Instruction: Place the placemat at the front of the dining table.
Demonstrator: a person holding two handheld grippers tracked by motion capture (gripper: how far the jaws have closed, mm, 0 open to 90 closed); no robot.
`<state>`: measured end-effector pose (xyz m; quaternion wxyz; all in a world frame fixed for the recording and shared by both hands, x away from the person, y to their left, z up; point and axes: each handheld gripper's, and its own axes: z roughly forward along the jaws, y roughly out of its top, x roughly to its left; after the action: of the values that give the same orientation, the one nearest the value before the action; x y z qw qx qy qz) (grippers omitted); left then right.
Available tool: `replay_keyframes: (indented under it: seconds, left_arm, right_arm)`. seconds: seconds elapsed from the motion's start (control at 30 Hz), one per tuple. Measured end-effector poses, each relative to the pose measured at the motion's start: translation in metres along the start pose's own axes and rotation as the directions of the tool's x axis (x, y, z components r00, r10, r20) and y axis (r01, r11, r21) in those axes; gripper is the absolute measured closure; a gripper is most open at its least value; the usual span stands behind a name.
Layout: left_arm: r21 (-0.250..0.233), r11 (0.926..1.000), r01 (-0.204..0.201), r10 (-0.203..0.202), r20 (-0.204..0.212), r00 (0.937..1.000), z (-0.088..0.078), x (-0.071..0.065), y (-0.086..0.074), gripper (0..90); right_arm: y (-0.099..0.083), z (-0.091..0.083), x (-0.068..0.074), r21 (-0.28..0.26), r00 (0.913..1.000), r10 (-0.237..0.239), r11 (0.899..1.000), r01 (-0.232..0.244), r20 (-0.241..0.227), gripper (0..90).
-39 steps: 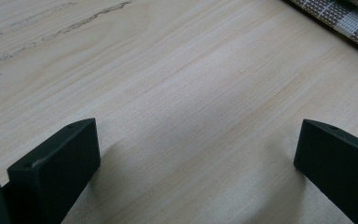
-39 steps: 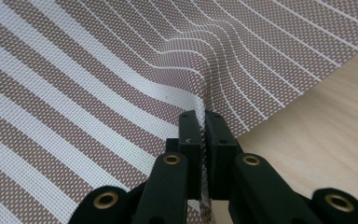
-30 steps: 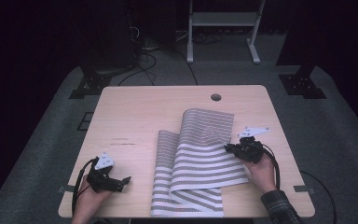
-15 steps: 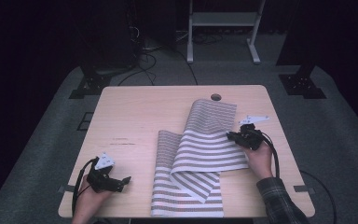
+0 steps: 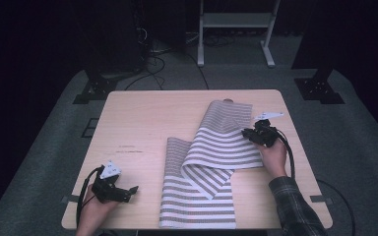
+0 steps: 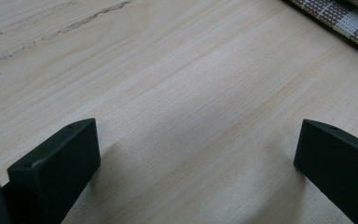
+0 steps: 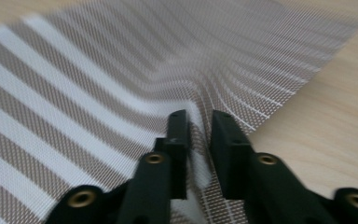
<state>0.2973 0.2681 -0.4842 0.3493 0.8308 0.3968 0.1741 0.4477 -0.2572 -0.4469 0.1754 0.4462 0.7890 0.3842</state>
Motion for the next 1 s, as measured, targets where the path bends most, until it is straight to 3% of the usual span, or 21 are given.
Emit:
replay_keyframes:
  seconds: [0.1,0.13,0.2,0.3,0.63,1.0]
  left_arm:
    - [0.000,1.0000,-0.001,0.001,0.001,1.0000,0.000,0.000,0.000,0.0]
    - [0.000,1.0000,-0.002,0.002,0.001,1.0000,0.000,0.000,0.000,0.0]
    - [0.000,1.0000,-0.004,0.004,0.003,1.0000,0.000,0.000,0.000,0.0]
    - [0.001,1.0000,-0.007,0.007,0.004,1.0000,0.000,-0.001,0.000,0.0]
    - [0.004,0.9999,-0.010,0.010,0.010,0.9999,-0.001,-0.002,-0.001,0.0]
    - [0.003,0.9998,-0.020,0.020,0.019,0.9996,-0.003,-0.004,-0.002,0.0]
  right_arm:
    - [-0.001,-0.009,-0.005,-0.037,0.9996,0.029,0.999,-0.029,0.000,60.0]
    - [-0.001,-0.012,-0.006,-0.043,0.9990,0.046,0.998,-0.045,0.003,59.3]
    - [-0.005,-0.019,-0.005,-0.038,0.9991,0.041,0.998,-0.041,-0.012,54.6]
    - [-0.010,-0.029,0.002,-0.035,0.9999,0.013,0.999,-0.013,0.010,50.3]
    - [-0.028,-0.060,0.028,-0.051,0.9985,-0.022,0.999,0.020,-0.049,49.1]
    - [-0.052,-0.067,0.073,-0.032,0.9920,-0.066,0.998,0.063,-0.107,47.5]
